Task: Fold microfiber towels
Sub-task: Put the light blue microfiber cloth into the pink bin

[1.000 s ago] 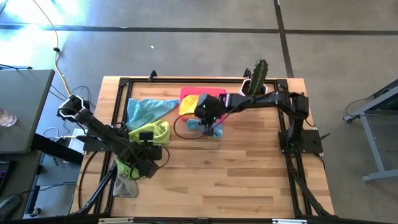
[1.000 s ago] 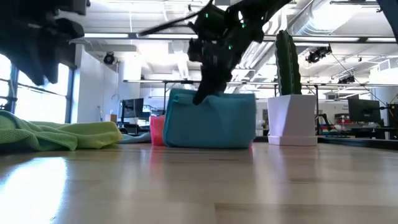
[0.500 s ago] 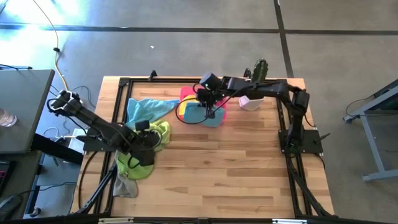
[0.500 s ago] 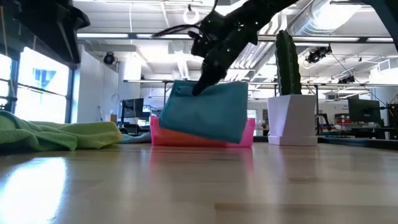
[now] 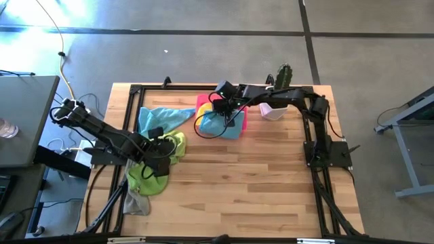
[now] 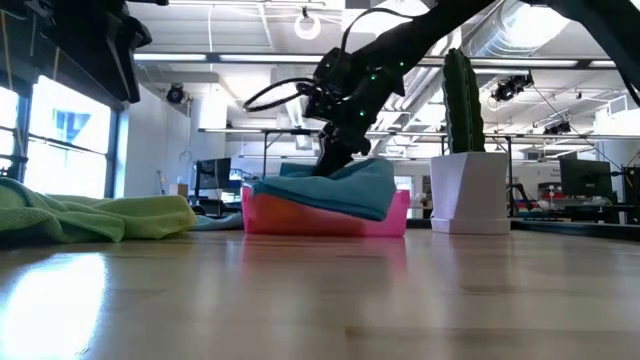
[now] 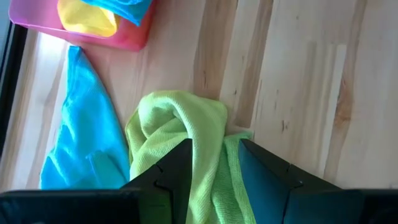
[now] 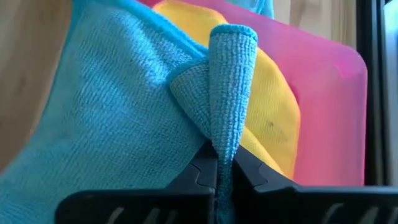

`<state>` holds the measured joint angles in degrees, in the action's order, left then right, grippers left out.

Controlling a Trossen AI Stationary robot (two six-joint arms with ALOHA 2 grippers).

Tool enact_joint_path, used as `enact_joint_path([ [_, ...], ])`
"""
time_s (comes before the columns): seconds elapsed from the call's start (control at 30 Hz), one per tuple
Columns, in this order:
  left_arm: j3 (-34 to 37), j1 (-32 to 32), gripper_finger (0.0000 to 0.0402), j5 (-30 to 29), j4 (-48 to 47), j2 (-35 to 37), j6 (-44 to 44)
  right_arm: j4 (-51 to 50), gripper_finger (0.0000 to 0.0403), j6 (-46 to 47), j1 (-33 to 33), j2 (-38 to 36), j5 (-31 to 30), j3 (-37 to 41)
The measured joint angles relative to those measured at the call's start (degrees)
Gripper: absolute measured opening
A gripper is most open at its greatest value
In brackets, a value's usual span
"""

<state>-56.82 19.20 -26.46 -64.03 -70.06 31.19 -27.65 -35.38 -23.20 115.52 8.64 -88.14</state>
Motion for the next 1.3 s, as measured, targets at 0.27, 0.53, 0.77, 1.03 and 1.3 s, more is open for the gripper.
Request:
enact_joint_path([
  [0.27, 0.00, -0.87, 0.0122, -1.12, 0.00, 0.00, -1.41, 2.96, 0.0000, -7.55, -0.04, 0.04, -3.65, 0.00],
  [0.53, 0.02, -0.87, 0.0122, -1.22, -0.07, 0.00, -1.43, 3.49, 0.0000, -11.14, -0.31, 0.07, -4.23, -2.07],
  [0.77, 0.02, -0.87, 0.0122, -1.22, -0.24, 0.00, -1.43, 3.54, 0.0000, -16.28, -2.06, 0.07, -4.14, -4.62],
  [1.03, 0.02, -0.87, 0.0122, -1.22, -0.24, 0.00, -1.43, 3.58, 0.0000, -19.17, -4.18, 0.07, -4.49, -4.74],
  [1.3, 0.02, -0.87, 0.0122, -1.22, -0.24, -0.02, -1.43, 1.93, 0.0000, -20.43, -4.24, 0.04, -4.50, -7.27],
])
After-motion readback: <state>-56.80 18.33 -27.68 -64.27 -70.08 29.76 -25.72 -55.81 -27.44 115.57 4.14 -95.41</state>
